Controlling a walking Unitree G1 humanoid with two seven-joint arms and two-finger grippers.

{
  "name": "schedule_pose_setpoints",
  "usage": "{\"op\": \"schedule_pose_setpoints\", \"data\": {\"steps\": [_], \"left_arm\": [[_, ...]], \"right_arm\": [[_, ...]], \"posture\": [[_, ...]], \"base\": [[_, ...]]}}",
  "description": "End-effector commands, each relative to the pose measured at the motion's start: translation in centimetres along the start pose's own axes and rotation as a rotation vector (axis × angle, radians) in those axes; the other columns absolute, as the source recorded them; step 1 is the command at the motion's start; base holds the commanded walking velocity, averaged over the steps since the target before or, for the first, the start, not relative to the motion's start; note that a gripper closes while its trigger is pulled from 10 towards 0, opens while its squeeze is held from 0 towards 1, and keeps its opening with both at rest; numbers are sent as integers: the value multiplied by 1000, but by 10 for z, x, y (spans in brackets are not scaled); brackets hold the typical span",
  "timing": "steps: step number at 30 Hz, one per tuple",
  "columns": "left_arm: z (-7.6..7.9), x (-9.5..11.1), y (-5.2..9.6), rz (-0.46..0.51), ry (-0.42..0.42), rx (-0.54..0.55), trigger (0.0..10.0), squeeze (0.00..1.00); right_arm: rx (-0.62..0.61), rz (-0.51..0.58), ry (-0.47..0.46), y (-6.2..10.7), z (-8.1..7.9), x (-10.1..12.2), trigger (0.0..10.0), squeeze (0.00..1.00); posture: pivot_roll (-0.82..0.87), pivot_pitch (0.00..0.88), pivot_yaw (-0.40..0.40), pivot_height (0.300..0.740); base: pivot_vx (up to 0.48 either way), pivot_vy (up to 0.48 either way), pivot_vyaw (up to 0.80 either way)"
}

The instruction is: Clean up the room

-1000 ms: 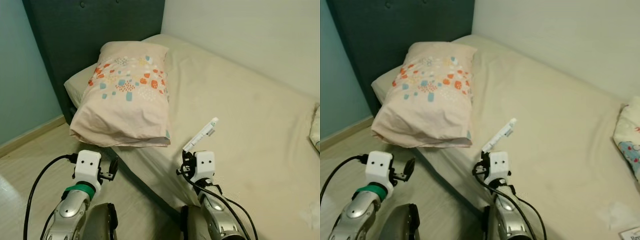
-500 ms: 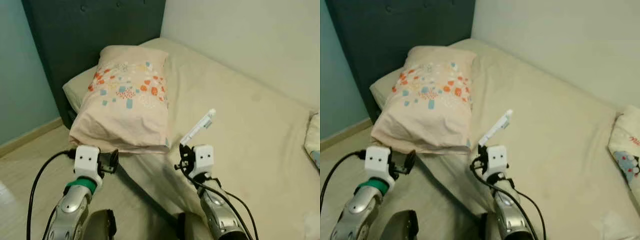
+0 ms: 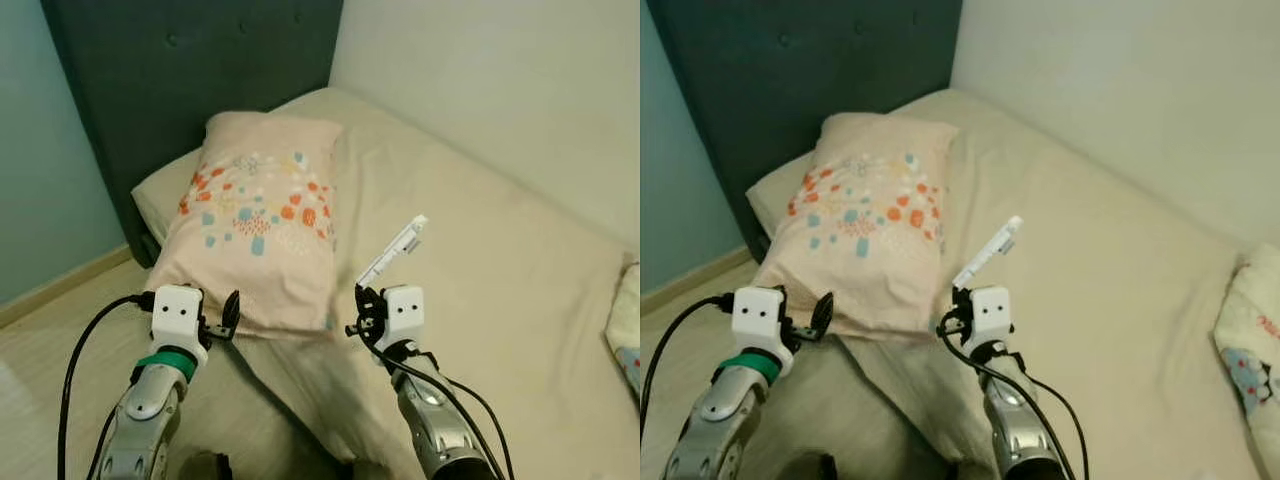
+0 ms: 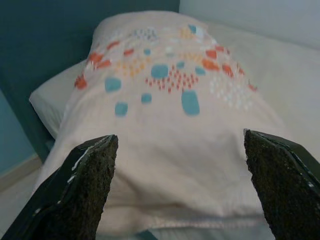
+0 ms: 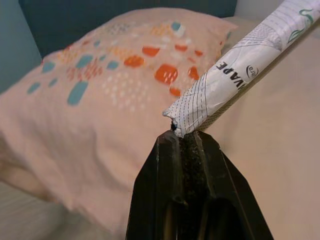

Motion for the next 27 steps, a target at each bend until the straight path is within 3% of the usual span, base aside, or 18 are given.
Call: {"op": "schedule_pose_setpoints", "data": {"steps": [1, 20, 27], "left_arm": [[1, -7, 1, -22, -3, 2, 10000, 0], [2, -8, 0, -35, -24, -7, 10000, 0], [2, -8, -1, -36, -27, -5, 10000, 0]], "right_arm": [[-22, -13, -15, 1, 4, -2, 10000, 0], [-64, -32, -52, 4, 9, -7, 10000, 0], [-74, -39, -56, 5, 10, -8, 10000, 0]], "posture": [[141, 0, -83, 675], [142, 0, -65, 740], [141, 0, -65, 740]], "base": [[0, 0, 0], [0, 0, 0], [0, 0, 0]]}}
Point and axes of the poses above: a point about 5 cm out from each wrist's last joint towards the gripper, its own y axis pointing back from the gripper into the wrist, its own x axis along the axis of the wrist's last joint, z = x × y, the point moved 3 cm from there along -y, pointing out of the wrist towards the gripper, and after that the axes turned 10 degrees about y, right-handed, at the moved point
